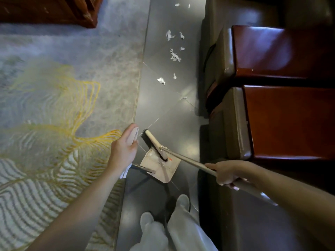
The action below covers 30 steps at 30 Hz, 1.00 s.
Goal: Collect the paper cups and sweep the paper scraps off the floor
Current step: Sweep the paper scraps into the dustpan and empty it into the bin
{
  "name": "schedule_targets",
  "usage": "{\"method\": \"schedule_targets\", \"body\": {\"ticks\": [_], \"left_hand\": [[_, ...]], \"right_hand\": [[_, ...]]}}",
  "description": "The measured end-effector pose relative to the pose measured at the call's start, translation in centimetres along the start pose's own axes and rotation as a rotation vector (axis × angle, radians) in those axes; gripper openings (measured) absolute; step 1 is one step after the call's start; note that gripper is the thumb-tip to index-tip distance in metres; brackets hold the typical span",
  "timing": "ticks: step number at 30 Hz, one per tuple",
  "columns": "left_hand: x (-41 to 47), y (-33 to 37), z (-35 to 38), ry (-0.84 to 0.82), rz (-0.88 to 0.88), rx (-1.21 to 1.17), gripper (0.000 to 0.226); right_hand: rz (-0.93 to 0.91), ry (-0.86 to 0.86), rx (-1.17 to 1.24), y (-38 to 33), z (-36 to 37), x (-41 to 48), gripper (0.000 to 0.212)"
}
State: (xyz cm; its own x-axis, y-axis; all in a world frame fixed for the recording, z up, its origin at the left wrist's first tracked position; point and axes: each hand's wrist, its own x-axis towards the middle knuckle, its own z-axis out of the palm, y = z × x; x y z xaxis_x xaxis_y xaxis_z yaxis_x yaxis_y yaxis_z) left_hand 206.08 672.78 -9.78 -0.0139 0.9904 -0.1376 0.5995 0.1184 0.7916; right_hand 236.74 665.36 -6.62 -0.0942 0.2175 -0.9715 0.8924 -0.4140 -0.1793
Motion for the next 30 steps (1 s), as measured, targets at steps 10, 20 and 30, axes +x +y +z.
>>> {"method": "schedule_targets", "body": {"ticks": [10, 20, 30], "left_hand": [[9.2, 4.6, -0.5, 0.067, 0.052, -0.03, 0.055], [26.7, 7.4, -0.8, 0.004, 0.005, -0.009, 0.052], [42.8, 10.1, 1.6, 0.034, 0.006, 0.041, 0.054]], "right_hand": [[-0.046, 0.122, 0.177, -1.9, -11.1, -1.3, 0.088], [0.004, 0.308, 0.177, -7.8, -26.6, 0.8, 0.084], [0.088, 0.416, -0.024, -12.4, -45.2, 8.7, 0.08]]}}
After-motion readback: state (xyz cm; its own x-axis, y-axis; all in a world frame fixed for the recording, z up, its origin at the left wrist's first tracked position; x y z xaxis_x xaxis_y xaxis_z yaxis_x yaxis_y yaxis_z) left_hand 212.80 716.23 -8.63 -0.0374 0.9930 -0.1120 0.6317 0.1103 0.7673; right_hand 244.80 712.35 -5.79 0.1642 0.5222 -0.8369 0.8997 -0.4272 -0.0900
